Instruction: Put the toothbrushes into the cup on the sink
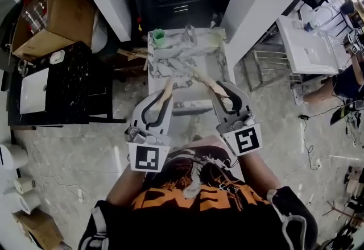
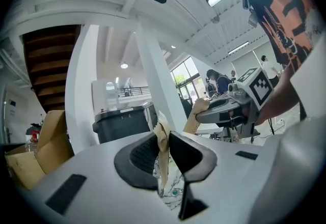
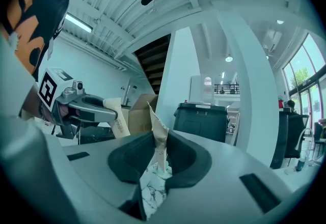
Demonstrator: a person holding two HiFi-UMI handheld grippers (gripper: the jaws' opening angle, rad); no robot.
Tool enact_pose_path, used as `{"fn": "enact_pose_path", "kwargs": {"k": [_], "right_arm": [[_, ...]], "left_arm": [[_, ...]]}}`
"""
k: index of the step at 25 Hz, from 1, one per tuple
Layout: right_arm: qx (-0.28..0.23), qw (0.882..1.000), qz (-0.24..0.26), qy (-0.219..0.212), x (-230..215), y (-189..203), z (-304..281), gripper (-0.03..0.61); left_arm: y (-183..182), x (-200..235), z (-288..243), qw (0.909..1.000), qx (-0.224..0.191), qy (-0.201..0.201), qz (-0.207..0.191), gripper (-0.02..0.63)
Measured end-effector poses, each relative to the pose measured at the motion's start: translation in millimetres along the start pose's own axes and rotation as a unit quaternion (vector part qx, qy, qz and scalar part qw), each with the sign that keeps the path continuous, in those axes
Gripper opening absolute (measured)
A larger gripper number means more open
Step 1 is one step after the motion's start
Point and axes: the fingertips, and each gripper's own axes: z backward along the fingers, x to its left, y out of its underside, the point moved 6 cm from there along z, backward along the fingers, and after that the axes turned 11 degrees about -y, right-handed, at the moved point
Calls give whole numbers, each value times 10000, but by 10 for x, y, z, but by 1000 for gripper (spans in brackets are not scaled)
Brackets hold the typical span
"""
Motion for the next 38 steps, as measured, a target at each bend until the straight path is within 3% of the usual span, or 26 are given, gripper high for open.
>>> {"fn": "enact_pose_path", "kwargs": {"k": [10, 17, 20, 26, 38], "right_arm": [[-113, 9993, -116, -335, -1247, 214, -508, 84], [-5, 9991, -220, -371, -1868, 478, -627, 84], [209, 9989, -295, -306, -1983, 561, -627, 84], [75, 9996, -244, -132, -2061, 586, -681, 84], [654, 9974, -168, 266, -2329, 934, -604, 84]], "left_arm": [[-122, 53, -1297, 9998, 69, -188, -43, 84], [-116, -40, -1879, 9995, 203, -184, -122, 84], [-85, -76, -1995, 9996, 234, -78, -124, 84], [9, -117, -2209, 9996, 122, 240, -74, 84], [312, -378, -2773, 9978, -62, 660, 4, 84]]}}
